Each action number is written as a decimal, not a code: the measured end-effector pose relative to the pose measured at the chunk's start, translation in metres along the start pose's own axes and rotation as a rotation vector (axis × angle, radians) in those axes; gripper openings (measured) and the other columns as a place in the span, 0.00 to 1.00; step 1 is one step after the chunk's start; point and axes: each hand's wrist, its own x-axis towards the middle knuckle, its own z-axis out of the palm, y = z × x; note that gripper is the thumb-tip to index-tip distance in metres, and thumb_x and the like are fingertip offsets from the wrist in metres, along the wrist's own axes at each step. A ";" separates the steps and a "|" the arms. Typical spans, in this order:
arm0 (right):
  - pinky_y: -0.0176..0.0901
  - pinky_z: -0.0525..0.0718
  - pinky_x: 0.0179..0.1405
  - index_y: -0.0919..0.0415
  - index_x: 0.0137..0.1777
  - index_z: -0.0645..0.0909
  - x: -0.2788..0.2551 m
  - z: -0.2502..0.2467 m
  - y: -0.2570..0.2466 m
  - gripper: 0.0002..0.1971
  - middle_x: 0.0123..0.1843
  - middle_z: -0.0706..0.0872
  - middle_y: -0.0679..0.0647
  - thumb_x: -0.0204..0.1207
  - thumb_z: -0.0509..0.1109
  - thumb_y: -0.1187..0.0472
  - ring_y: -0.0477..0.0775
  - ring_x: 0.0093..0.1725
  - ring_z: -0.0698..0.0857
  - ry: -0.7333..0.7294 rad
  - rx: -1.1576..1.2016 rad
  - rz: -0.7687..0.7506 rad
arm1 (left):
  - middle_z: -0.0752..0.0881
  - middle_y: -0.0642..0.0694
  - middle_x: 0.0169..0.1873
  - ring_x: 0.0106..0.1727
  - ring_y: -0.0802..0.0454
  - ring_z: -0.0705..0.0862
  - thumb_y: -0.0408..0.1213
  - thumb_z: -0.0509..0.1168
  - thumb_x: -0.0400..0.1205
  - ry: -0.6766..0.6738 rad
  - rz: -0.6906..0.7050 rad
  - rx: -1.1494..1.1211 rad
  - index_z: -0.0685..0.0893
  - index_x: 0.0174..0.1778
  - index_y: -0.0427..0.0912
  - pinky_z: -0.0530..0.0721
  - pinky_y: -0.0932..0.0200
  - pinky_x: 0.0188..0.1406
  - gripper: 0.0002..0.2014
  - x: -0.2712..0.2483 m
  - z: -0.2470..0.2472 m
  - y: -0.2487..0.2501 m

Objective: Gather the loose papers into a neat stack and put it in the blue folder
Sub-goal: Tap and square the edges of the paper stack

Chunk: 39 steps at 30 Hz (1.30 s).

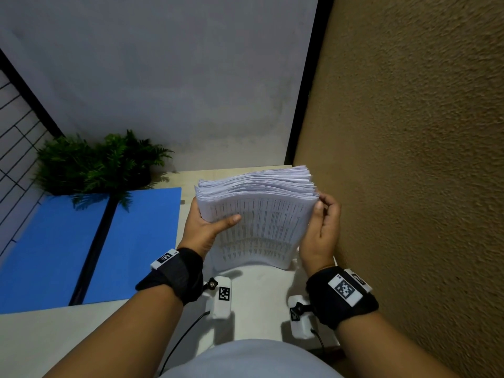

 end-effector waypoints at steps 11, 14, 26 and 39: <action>0.40 0.80 0.48 0.48 0.44 0.75 0.011 0.001 0.000 0.10 0.49 0.77 0.51 0.84 0.62 0.65 0.45 0.47 0.78 -0.017 0.028 0.046 | 0.88 0.46 0.63 0.66 0.46 0.85 0.48 0.86 0.58 0.003 -0.009 -0.001 0.76 0.74 0.47 0.86 0.40 0.65 0.47 0.003 -0.001 -0.002; 0.43 0.79 0.43 0.36 0.40 0.74 0.014 0.003 -0.004 0.20 0.44 0.78 0.46 0.86 0.60 0.65 0.48 0.45 0.78 0.026 0.111 0.114 | 0.88 0.47 0.64 0.66 0.47 0.85 0.49 0.86 0.57 0.007 0.003 0.001 0.77 0.74 0.47 0.86 0.46 0.63 0.48 0.003 -0.001 -0.002; 0.56 0.70 0.75 0.39 0.82 0.54 0.010 -0.001 -0.003 0.53 0.81 0.63 0.45 0.61 0.81 0.37 0.49 0.79 0.68 -0.209 0.052 0.224 | 0.91 0.45 0.55 0.59 0.47 0.87 0.50 0.83 0.53 0.010 -0.047 0.007 0.84 0.63 0.47 0.86 0.52 0.55 0.39 0.001 -0.005 0.002; 0.67 0.84 0.65 0.53 0.60 0.86 0.030 0.013 0.020 0.20 0.57 0.91 0.57 0.69 0.80 0.67 0.61 0.63 0.87 -0.486 0.159 0.530 | 0.91 0.45 0.57 0.60 0.48 0.89 0.41 0.85 0.63 0.027 -0.039 -0.017 0.82 0.68 0.45 0.90 0.49 0.56 0.37 -0.002 0.004 0.002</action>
